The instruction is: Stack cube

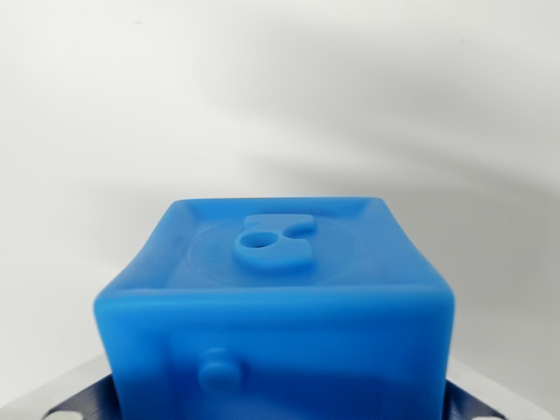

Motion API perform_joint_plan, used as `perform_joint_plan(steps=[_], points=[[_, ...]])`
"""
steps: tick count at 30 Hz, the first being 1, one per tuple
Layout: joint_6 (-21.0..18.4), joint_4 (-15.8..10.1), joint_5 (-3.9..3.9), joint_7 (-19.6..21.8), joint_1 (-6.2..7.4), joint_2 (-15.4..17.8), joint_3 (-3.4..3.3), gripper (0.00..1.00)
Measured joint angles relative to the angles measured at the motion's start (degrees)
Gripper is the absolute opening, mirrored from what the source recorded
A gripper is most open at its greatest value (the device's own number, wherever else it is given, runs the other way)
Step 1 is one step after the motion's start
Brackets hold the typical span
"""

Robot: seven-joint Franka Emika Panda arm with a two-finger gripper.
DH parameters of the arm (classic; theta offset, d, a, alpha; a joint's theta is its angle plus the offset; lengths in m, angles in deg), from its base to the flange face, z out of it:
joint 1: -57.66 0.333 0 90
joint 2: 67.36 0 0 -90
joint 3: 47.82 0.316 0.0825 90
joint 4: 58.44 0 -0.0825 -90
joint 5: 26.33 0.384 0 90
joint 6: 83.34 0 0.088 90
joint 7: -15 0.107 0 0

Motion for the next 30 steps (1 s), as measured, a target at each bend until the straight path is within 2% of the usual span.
perform_joint_plan(steps=[11,30], points=[[-5.72,-0.13,0.0,0.42,0.02,6.14,0.03,0.0],[-7.35,4.0,0.04,10.52,1.98,3.31,1.77,0.0]])
